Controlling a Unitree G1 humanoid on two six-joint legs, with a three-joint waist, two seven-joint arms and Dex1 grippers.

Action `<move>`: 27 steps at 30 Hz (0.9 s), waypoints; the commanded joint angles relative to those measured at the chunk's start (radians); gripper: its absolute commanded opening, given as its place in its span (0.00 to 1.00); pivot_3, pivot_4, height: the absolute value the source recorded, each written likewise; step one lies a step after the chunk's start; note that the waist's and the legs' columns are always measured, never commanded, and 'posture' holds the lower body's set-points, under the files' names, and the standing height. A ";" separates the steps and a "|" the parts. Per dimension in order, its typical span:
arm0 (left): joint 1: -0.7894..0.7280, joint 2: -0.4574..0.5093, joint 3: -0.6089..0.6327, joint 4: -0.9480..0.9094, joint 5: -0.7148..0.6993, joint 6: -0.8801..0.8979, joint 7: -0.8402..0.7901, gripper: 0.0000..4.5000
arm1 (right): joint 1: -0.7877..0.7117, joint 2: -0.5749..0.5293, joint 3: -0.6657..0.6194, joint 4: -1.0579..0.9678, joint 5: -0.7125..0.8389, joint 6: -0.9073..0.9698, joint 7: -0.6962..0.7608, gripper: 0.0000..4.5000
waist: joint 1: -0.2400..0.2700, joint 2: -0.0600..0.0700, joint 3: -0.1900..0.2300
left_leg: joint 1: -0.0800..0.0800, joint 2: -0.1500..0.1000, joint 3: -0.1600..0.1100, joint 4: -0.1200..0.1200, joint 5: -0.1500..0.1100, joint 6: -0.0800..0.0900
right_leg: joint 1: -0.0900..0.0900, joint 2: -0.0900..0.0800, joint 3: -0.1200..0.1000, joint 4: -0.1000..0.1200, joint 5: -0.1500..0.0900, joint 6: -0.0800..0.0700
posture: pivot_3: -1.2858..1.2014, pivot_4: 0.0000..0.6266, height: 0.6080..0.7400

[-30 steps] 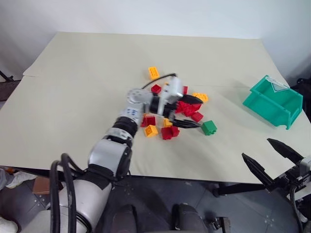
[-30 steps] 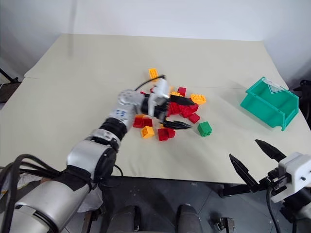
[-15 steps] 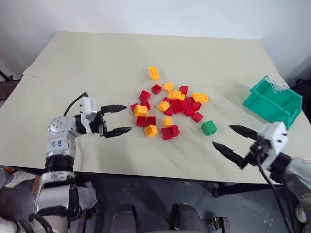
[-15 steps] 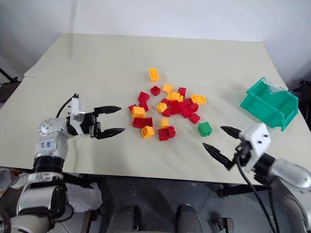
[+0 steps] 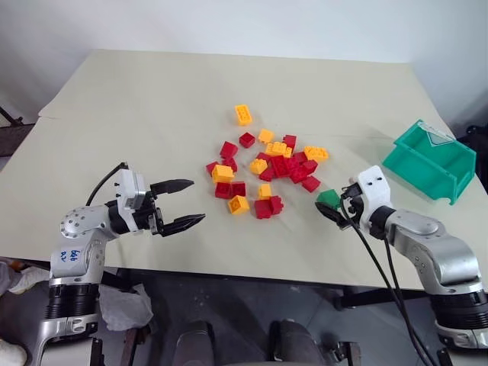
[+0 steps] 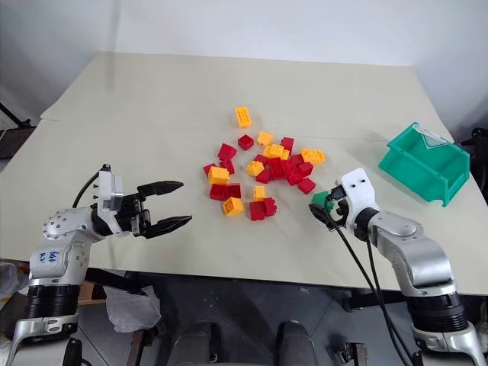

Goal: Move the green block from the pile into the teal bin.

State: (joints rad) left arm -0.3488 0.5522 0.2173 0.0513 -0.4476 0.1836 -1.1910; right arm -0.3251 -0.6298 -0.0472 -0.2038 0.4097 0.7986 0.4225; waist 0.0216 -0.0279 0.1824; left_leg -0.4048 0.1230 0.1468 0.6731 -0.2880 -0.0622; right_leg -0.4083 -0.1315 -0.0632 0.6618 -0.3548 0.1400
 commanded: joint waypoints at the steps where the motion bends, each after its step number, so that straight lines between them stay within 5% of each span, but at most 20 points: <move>1: -0.005 0.016 -0.001 -0.051 -0.041 0.011 0.009 1.00 | 0.003 0.031 -0.033 -0.031 0.029 0.052 -0.006 0.91 | -0.003 0.000 0.000 | 0.000 0.000 0.000 0.000 0.000 0.000 | 0.000 0.000 0.000 0.000 0.000 0.000 | 0.52 0.24 1.00; 9: -0.046 0.009 -0.045 -0.035 -0.058 0.005 -0.019 1.00 | 0.067 0.060 -0.079 -0.090 0.025 -0.071 0.047 0.35 | 0.001 0.000 0.000 | 0.000 0.000 0.000 0.000 0.000 0.000 | 0.000 0.000 0.000 -0.001 0.000 0.000 | 0.52 0.24 1.00; 13: -0.066 -0.010 -0.066 -0.021 -0.060 -0.003 -0.017 1.00 | 0.130 0.049 -0.133 -0.145 0.021 -0.181 0.081 0.33 | 0.001 0.000 0.000 | 0.000 0.000 0.000 -0.001 0.000 0.000 | 0.000 0.000 0.000 -0.001 0.000 0.000 | 0.52 0.24 1.00; 18: -0.098 -0.080 -0.047 -0.059 -0.135 0.108 0.102 1.00 | 0.109 0.032 -0.355 -0.159 0.031 -0.304 0.024 0.33 | 0.001 0.000 0.000 | -0.001 -0.001 0.000 0.001 0.000 0.000 | 0.000 0.000 0.000 -0.002 0.000 0.000 | 0.52 0.24 1.00; 27: -0.129 -0.138 -0.127 -0.050 0.004 0.076 0.294 1.00 | -0.141 -0.161 -0.361 0.298 -0.146 -0.308 -0.057 0.33 | -0.008 0.000 0.000 | 0.000 0.000 0.002 0.001 0.000 0.000 | 0.000 0.000 0.001 -0.002 0.000 0.000 | 0.52 0.24 1.00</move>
State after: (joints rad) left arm -0.4658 0.4120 0.0890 0.0301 -0.4580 0.2758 -0.9191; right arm -0.4303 -0.7618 -0.4057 0.0339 0.3015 0.5017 0.3918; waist 0.0137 -0.0278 0.1825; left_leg -0.4047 0.1228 0.1484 0.6736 -0.2881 -0.0618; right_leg -0.4083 -0.1317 -0.0618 0.6604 -0.3547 0.1400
